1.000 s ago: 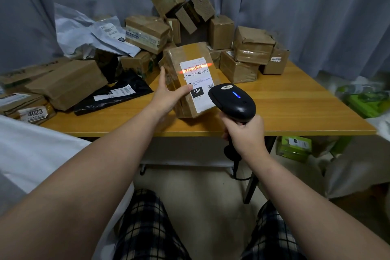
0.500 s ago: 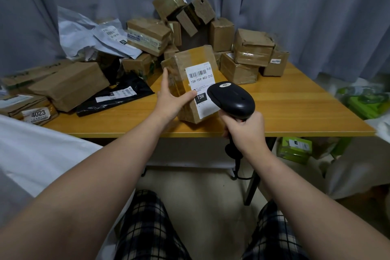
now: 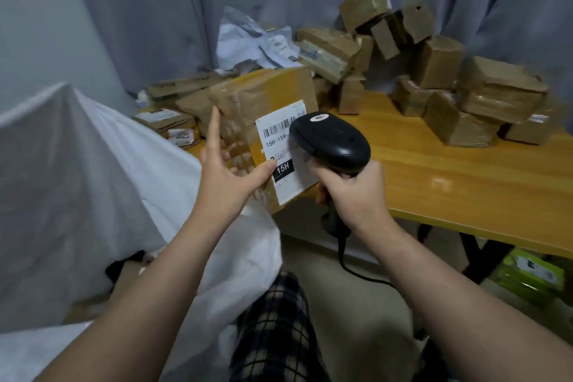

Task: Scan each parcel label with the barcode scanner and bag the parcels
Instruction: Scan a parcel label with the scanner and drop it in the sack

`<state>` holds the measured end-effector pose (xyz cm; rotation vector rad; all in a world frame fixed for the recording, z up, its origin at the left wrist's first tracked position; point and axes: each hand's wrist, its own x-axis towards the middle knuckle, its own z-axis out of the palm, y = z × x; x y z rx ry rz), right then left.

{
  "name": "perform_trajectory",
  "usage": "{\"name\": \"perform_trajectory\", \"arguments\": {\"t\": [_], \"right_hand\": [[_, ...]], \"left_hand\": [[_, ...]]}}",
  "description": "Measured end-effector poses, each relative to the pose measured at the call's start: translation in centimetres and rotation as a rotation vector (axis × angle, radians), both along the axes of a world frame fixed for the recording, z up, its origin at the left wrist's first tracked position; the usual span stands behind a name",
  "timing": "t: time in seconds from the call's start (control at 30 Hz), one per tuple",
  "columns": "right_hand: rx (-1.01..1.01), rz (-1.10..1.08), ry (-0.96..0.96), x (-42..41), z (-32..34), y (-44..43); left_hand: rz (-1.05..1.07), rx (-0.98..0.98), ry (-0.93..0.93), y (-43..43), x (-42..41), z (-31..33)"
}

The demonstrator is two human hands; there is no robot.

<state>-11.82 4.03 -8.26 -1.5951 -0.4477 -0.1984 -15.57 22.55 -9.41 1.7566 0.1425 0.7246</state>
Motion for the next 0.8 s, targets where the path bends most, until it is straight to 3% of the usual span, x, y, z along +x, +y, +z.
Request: {"name": "perform_trajectory", "arguments": {"t": [0.2,0.43,0.57,0.7,0.8], "right_hand": [[-0.178,0.266,0.122,-2.3,-3.0,10.3],[-0.443,0.346,0.136,-3.1,-6.9,15.5],[-0.584,0.327,0.139,-2.2,-8.5,18.0],[-0.708,0.260,0.154,-0.5,-10.3,19.6],[-0.748,0.270,0.146,0.3,-11.2,19.2]], "left_hand": [[0.351,0.145,0.148,8.8,-8.9,-3.1],[0.598,0.700,0.757,15.1,-13.0,-5.8],[0.543,0.766,1.056,18.2,-10.5,-8.1],[0.434,0.743,1.131,20.2,-5.9,-10.6],[0.358,0.914,1.157,20.3,-3.3,-12.9]]}}
